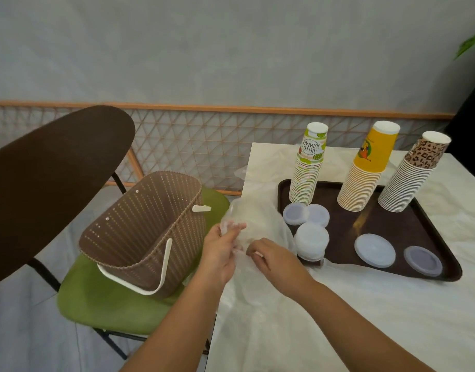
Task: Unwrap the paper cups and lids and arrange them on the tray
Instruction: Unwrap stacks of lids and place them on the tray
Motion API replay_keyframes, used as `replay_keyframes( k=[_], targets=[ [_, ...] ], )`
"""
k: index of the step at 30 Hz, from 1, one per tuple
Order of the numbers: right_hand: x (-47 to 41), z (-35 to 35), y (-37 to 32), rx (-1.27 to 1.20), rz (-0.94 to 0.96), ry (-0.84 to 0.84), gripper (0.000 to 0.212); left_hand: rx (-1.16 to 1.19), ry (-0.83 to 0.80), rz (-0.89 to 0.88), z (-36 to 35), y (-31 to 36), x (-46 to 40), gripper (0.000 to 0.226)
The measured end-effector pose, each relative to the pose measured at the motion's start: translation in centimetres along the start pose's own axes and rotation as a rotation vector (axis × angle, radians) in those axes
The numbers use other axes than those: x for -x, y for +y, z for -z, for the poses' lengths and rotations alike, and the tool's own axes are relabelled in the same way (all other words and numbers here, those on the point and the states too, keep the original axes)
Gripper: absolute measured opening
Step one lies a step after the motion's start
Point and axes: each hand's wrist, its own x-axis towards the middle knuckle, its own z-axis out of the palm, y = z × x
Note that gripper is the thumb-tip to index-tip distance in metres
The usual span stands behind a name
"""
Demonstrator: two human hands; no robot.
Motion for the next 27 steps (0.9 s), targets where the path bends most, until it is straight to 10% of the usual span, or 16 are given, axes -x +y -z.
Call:
replay_keyframes(
  k=[6, 10, 20, 27],
  targets=[
    [0.0, 0.4, 1.0, 0.252, -0.188, -0.234, 0.054, -1.143, -0.046, -0.356, 0.9, 0.1, 0.2, 0.060],
    [-0.1, 0.1, 2.0, 0.237, -0.231, -0.256, 0.078, -1.445, -0.086, -0.253, 1.9, -0.1, -0.4, 0.024],
    [0.4, 0.8, 1.9, 0.224, -0.239, -0.321, 0.081, 0.169, 0.057, 0.437, 2.7, -1.7, -1.1, 0.029],
    [1.5, -0.4, 1.8, 0.107, -0.290, -0.254, 0.079, 0.063, 0.008, 0.262, 2.2, -1.2, -1.3, 0.014]
  ],
)
